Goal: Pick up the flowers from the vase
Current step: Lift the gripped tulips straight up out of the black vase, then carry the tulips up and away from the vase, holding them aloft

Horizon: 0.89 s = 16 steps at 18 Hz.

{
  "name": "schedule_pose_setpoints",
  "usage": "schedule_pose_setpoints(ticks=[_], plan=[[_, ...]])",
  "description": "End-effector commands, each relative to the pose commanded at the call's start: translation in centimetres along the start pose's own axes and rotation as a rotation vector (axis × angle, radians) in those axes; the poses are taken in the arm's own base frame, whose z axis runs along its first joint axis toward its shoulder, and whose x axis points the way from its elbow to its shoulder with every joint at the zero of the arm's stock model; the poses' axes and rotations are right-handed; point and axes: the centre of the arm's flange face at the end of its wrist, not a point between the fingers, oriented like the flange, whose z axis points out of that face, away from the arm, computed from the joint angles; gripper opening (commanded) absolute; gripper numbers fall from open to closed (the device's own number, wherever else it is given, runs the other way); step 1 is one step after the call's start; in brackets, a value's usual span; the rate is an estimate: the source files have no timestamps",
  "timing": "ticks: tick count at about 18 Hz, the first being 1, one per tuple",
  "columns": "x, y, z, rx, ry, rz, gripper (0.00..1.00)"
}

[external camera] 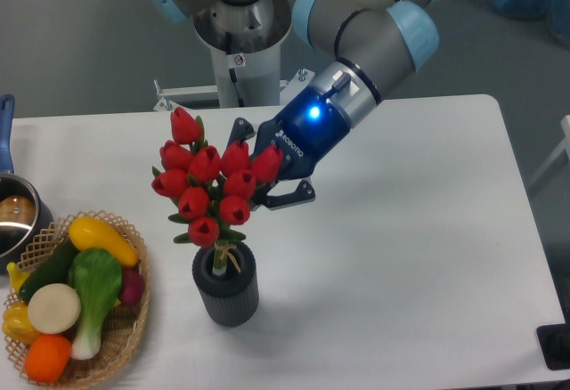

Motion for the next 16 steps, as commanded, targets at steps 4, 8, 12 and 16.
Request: schedule_pose_setpoints(ticks=[4, 8, 12, 16], plan=[[0.8, -1.5, -1.1, 0.009, -0.018, 0.000, 0.28], [1.7, -2.9, -2.8, 0.026, -0.042, -0.004, 0.27], [1.8, -4.3, -3.5, 0.032, -0.052, 0.007, 0.27], [1.9, -6.2, -6.0, 0.032, -0.110, -0.031, 0.27]])
